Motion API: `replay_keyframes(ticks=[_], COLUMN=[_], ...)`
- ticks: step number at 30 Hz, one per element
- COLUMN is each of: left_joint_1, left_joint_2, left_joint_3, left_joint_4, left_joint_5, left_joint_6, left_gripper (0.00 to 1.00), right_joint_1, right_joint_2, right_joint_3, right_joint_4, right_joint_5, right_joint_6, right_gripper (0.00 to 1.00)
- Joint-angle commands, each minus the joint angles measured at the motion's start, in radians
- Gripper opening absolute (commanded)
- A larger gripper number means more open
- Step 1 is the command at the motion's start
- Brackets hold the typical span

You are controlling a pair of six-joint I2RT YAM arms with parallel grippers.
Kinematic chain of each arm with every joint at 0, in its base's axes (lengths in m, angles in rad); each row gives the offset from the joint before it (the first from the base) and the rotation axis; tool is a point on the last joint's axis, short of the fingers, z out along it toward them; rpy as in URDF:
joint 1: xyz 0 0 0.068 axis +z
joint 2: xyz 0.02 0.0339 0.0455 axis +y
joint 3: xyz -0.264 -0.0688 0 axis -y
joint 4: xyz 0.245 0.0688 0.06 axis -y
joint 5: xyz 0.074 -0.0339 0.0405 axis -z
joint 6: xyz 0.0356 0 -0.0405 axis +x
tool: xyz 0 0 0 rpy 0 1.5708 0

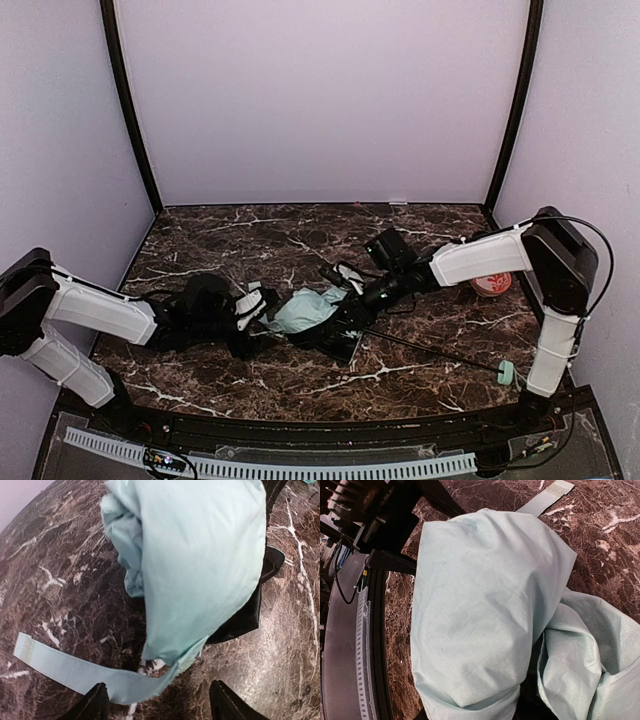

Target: Put away the umbrella

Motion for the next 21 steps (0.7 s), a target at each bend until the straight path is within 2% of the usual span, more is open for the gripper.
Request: replay_keyframes(ticks=[1, 3, 4, 5, 8, 13, 17, 21], left_joint_1=[0.009, 0.009, 0.009, 0.009, 0.009, 0.009, -0.005, -0.116], left_joint_2=[0.022, 0.027, 0.031, 0.037, 0.045, 0.041, 0.032, 0.054], left_joint_3=[0.018, 0.018, 0.021, 0.031, 0.057, 0.069, 0.094, 0.148], left_joint_4=[0.004, 0.003, -0.001, -0.010, -0.036, -0.042, -0.016, 0.021], left_joint_5=[0.080, 0.118, 0.139, 0.161, 0.226, 0.328, 0.462, 0.496], left_joint_6=[0.013, 0.023, 0.030, 0.036, 0.042, 0.021, -0.042, -0.015], left_gripper=[0.63, 0.56, 0.50, 0.40, 0.00, 0.00, 0.00, 0.00], right_joint_1=[-0.017, -0.024, -0.026, -0.026, -0.030, -0.054, -0.068, -0.080], right_joint_2=[-0.060, -0.067, -0.070, -0.071, -0.074, -0.101, -0.124, -0.122], right_joint_3=[-0.013, -0.019, -0.021, -0.024, -0.022, -0.056, -0.080, -0.072], right_joint_4=[0.045, 0.055, 0.062, 0.066, 0.066, 0.128, 0.187, 0.236], right_joint_5=[0.011, 0.010, 0.009, 0.008, 0.015, 0.047, 0.095, 0.158], right_joint_6=[-0.006, -0.004, -0.001, 0.000, 0.001, 0.045, 0.079, 0.102], right_gripper=[0.00, 0.00, 0.00, 0.00, 0.00, 0.00, 0.00, 0.00])
